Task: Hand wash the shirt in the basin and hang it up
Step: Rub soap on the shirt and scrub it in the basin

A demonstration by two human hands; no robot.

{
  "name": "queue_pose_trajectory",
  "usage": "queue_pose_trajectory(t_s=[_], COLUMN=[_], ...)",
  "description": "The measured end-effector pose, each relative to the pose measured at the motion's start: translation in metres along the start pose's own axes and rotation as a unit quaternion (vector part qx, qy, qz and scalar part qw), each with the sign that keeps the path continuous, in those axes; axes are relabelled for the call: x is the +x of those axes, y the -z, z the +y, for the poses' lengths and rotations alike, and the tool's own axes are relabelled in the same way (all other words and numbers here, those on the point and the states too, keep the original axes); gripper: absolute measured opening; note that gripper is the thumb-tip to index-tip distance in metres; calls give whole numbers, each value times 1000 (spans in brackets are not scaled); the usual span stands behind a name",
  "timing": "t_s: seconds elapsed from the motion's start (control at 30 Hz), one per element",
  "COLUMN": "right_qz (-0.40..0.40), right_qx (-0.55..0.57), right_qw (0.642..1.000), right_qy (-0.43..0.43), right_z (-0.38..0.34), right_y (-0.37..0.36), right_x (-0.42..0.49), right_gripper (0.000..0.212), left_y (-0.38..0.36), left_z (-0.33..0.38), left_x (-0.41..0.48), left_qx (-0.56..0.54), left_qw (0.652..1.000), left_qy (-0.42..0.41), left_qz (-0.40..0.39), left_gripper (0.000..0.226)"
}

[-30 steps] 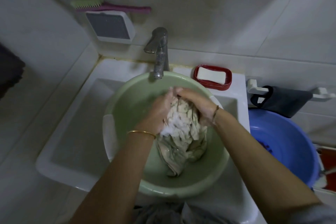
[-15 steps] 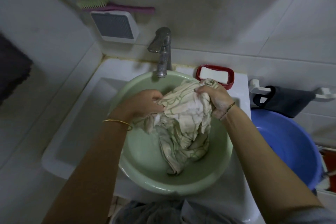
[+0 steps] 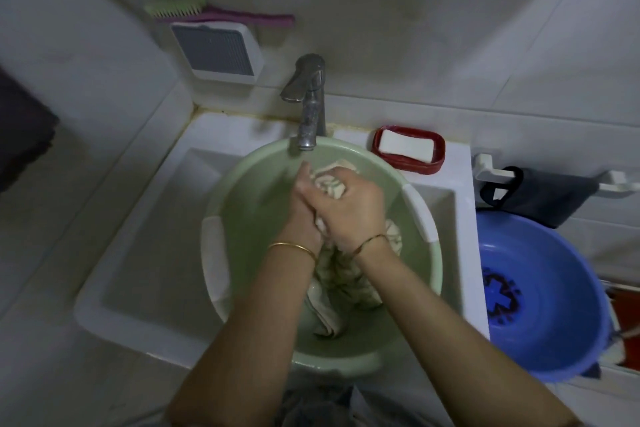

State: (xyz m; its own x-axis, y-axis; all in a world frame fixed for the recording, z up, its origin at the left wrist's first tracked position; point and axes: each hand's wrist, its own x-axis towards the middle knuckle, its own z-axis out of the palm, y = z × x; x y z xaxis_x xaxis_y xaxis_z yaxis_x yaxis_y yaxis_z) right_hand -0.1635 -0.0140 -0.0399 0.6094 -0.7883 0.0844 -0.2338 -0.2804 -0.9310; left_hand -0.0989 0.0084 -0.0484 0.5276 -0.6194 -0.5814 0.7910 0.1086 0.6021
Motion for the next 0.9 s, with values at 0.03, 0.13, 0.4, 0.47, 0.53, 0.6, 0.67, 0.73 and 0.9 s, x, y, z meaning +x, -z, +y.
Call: queue_pose_trajectory(t_s=[0.03,0.13,0.4,0.47,0.53,0.6,0.67,0.73,0.9], right_qz=[3,10,-35,-10,-19,-61,-60,-24,-173], right_qx=[-39,-132,-229,-205,-202,-236,-235,-181,193], right_qw=[999,991,973,977,977,970,970,982,918], right_qy=[14,-29,-8,-64,-67,-14,8,-53,-300], right_z=[1,3,6,8,8,5,7,17,35], right_y=[-4,6,2,14,17,8,5,12,38], right_x=[1,26,16,36,36,18,12,33,47], right_gripper=[33,33,26,32,33,26,23,16,12], left_y=[-1,-7,1,-6,-6,-4,1,0,0], left_z=[-8,-23,-16,-24,-25,-20,-20,-25,10], left_x=[-3,-11,-1,-5,-9,-7,-7,-4,-9], left_qx=[2,78,48,102,149,124,79,96,224], left_qw=[1000,996,994,988,983,988,992,988,969], left_qy=[-9,40,64,94,74,55,73,117,94], left_qz=[15,31,71,61,76,72,65,21,-48], left_gripper=[54,46,50,48,39,35,38,42,50])
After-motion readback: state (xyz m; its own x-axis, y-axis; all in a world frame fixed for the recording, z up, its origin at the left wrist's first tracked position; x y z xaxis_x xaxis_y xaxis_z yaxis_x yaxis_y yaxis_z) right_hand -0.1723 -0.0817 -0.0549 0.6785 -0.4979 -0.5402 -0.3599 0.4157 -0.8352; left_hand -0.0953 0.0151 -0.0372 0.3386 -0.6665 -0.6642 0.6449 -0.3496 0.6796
